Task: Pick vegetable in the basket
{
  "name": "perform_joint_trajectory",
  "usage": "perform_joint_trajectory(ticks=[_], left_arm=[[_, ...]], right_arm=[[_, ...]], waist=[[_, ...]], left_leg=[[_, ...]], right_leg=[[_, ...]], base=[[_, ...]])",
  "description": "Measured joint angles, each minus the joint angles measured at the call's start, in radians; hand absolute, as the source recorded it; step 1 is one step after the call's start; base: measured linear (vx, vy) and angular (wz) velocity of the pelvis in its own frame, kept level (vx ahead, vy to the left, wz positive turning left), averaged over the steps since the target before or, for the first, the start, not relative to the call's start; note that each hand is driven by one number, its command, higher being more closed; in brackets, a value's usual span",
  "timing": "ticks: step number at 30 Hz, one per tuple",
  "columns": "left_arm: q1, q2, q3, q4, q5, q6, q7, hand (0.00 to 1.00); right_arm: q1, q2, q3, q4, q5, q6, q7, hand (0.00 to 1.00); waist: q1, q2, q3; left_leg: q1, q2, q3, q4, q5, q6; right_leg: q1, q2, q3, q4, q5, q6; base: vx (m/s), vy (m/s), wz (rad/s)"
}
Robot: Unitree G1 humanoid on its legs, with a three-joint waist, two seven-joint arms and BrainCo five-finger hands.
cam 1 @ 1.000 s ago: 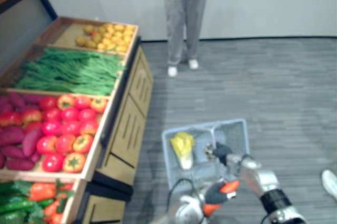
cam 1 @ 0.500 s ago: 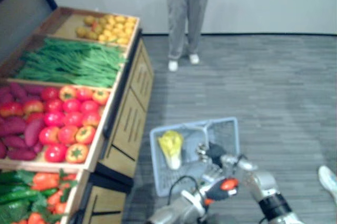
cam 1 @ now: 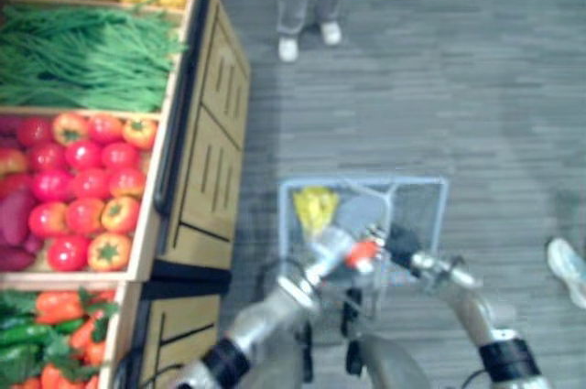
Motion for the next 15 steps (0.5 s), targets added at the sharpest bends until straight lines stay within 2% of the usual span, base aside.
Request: perform_joint_trajectory(ticks=[1,2,4,5,9,15], left_arm=[[-0.071,0.005,0.047,0.029,-0.02,0.021,0.021,1.0],[-0.132,0.005,0.056,0.037,-0.026,0.023,0.047,1.0],[-0.182,-0.001,0.044,0.036,-0.026,0.02,0.065,1.0],[-0.22,-0.02,0.035,0.045,-0.026,0.017,0.077,1.0],[-0.264,-0.1,0.01,0.092,-0.036,-0.007,0.08,1.0],[-0.287,-0.113,-0.001,0.09,-0.114,-0.028,0.044,1.0]], right_arm=[[0.019,-0.002,0.004,-0.003,0.0,0.002,0.022,1.0],[0.035,-0.002,0.023,-0.001,0.0,0.017,0.029,1.0],[0.031,0.012,0.038,0.002,0.004,0.027,0.031,1.0],[0.005,0.015,0.072,-0.001,0.003,0.037,0.049,1.0],[0.004,0.04,0.13,0.006,-0.004,0.036,0.078,1.0],[-0.014,0.073,0.173,0.034,-0.003,0.0,0.064,1.0]], waist=[[-0.002,-0.002,0.023],[-0.003,-0.002,0.051],[-0.007,-0.006,0.066],[-0.027,-0.005,0.081],[-0.031,-0.006,0.087],[-0.03,-0.007,0.087]], left_leg=[[-0.008,-0.002,-0.004,-0.001,0.0,0.0],[-0.007,-0.005,-0.008,-0.01,0.002,0.0],[-0.015,-0.012,-0.007,-0.025,0.01,0.001],[-0.025,-0.023,-0.018,-0.038,0.02,0.002],[-0.023,-0.04,-0.024,-0.051,0.037,-0.003],[-0.042,-0.075,-0.028,-0.067,0.073,-0.003]], right_leg=[[-0.007,-0.002,-0.007,0.0,0.001,-0.001],[-0.008,-0.006,-0.012,0.0,0.002,-0.002],[-0.024,-0.012,-0.013,0.0,0.006,-0.004],[-0.035,-0.023,-0.025,0.0,0.008,-0.004],[-0.036,-0.042,-0.028,0.0,0.01,-0.002],[-0.057,-0.079,-0.028,0.0,0.022,0.013]], base=[[0.04,0.133,0.09],[0.04,0.138,0.1],[0.03,0.159,0.06],[0.04,0.171,0.16],[0.08,0.197,0.11],[0.03,0.141,0.08]])
